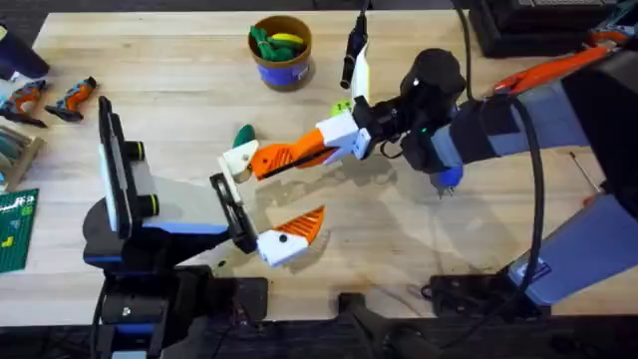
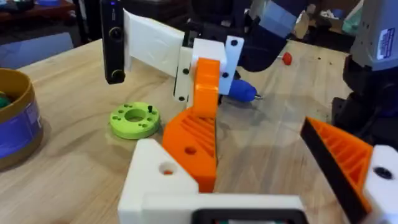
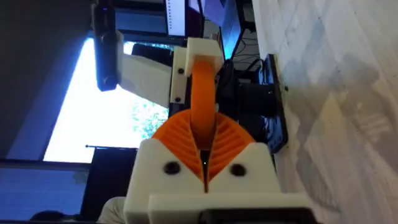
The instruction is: Pick up the gripper from the table and insert it into the empty holder that is missing its gripper. Then pick up a screw, insert it into the mounting hole, and use the screwdriver to tighten it. Finally, clean up the table by picking up the vegetable and placing it into the bucket.
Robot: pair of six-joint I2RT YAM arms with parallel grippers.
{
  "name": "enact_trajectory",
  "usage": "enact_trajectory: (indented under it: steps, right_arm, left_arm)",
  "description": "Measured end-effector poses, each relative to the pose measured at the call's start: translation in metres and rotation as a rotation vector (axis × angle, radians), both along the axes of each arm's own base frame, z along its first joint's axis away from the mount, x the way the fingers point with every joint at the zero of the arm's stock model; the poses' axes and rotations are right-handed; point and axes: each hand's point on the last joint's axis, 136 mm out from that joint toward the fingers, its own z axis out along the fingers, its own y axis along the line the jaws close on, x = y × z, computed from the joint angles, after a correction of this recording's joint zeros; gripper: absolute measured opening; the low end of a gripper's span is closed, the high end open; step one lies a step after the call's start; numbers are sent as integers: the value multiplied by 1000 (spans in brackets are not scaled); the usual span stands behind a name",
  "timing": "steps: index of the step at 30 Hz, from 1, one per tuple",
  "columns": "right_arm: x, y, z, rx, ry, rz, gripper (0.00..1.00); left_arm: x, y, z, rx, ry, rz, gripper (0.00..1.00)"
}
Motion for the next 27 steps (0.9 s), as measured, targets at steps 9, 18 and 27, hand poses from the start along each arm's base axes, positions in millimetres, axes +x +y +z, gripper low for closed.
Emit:
enact_trajectory:
  steps: [9,18,27]
  right_arm:
    - [2,3,0,2,0,-18,12]
    - [-1,7,3,20,-47,9,10]
    - [4,16,3,9,-33,44,10]
  left_arm:
    - [2,2,0,1,0,16,985]
    - [3,2,0,6,-12,19,985]
    - [4,2,0,14,-25,23,985]
